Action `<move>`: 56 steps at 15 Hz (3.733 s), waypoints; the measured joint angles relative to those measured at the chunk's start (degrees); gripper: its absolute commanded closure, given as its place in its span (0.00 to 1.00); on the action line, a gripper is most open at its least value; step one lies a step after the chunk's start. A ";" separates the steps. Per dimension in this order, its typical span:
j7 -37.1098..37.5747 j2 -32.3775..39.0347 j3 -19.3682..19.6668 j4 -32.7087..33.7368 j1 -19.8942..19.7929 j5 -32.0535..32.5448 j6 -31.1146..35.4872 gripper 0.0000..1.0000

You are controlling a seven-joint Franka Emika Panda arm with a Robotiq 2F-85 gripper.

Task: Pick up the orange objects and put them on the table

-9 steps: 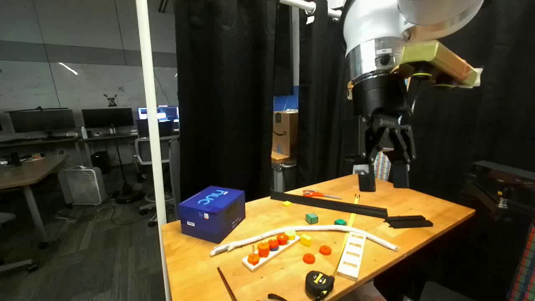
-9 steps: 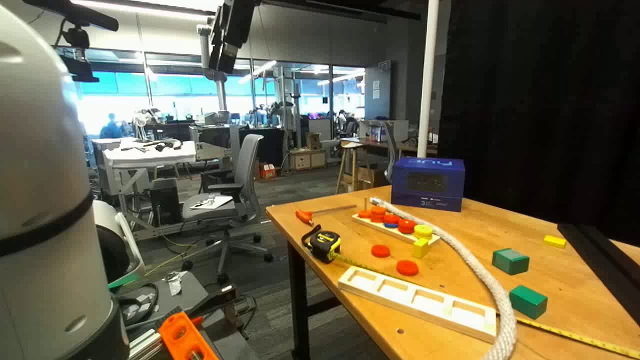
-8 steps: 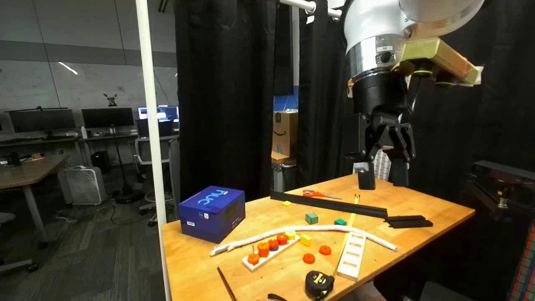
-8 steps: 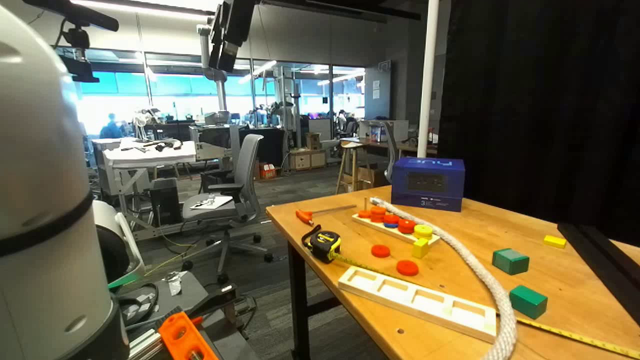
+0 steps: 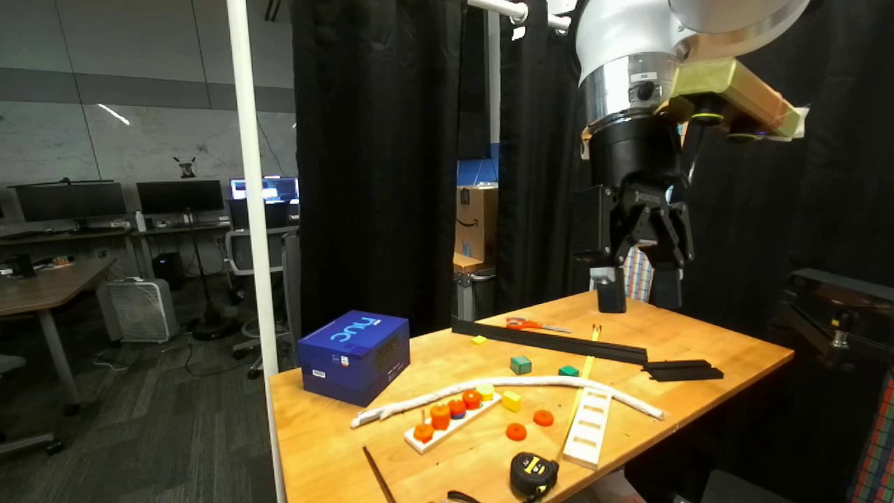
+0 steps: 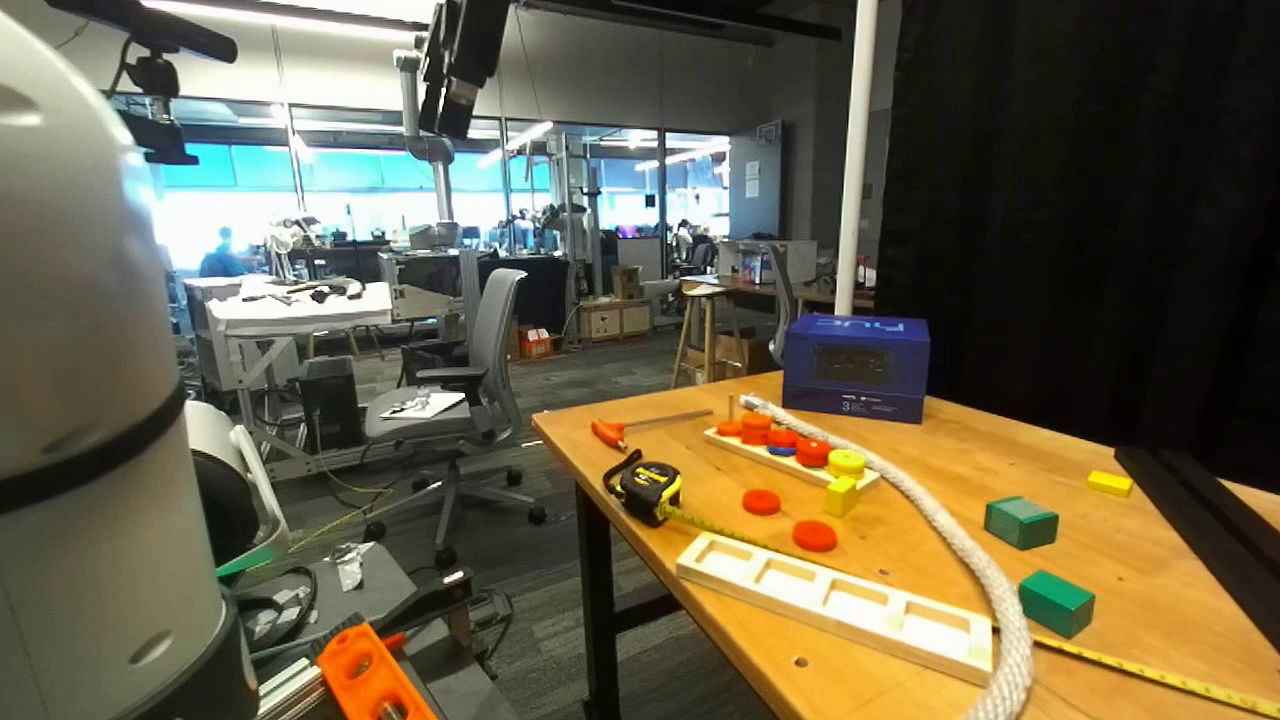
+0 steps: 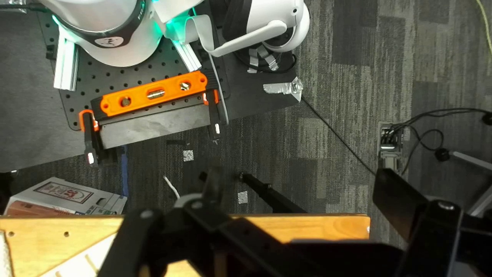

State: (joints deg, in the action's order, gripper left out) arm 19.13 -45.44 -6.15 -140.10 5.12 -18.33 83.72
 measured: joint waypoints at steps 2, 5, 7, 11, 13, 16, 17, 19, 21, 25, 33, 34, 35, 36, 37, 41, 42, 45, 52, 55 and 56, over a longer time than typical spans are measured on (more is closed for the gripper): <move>-0.07 0.18 -0.49 -0.35 -0.71 0.00 0.05 0.00; -0.07 1.34 -1.68 -0.86 -2.11 0.00 1.74 0.00; 0.12 3.52 -2.56 -1.01 -2.84 0.00 5.04 0.00; 5.17 11.79 -5.49 -0.86 -5.04 0.04 18.75 0.00; 9.80 17.71 -7.06 -0.19 -6.19 0.80 26.83 0.00; 19.37 27.80 -8.40 2.10 -7.50 5.02 37.48 0.00; 22.95 31.09 -8.41 3.16 -7.66 6.92 40.36 0.00; 30.80 37.39 -8.16 5.75 -7.75 11.03 44.84 0.00; 39.12 42.87 -7.48 8.84 -7.49 15.24 47.47 0.00; 54.38 50.48 -3.88 14.90 -5.25 21.88 48.48 0.00; 73.96 57.84 2.89 21.75 -1.19 24.48 48.43 0.00; 74.73 58.12 3.02 21.77 -1.06 23.85 48.45 0.00; 75.18 58.29 3.05 21.77 -1.00 22.93 48.46 0.00; 75.39 58.41 3.05 21.75 -0.93 21.76 48.47 0.00; 75.51 58.48 3.05 21.71 -0.85 20.66 48.48 0.00; 75.55 58.66 3.04 21.06 -0.57 16.37 49.42 0.00; 75.54 58.68 3.03 20.77 -0.54 15.49 49.83 0.00; 75.50 58.70 3.04 19.51 -0.55 13.35 51.50 0.00; 75.49 59.37 3.04 16.81 -0.55 12.66 54.36 0.00; 75.46 60.44 3.03 16.56 -0.53 12.65 55.32 0.00; 75.46 60.93 3.03 16.58 -0.52 12.65 55.55 0.00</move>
State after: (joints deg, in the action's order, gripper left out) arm 94.59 15.49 -3.12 -123.53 4.60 -5.68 139.27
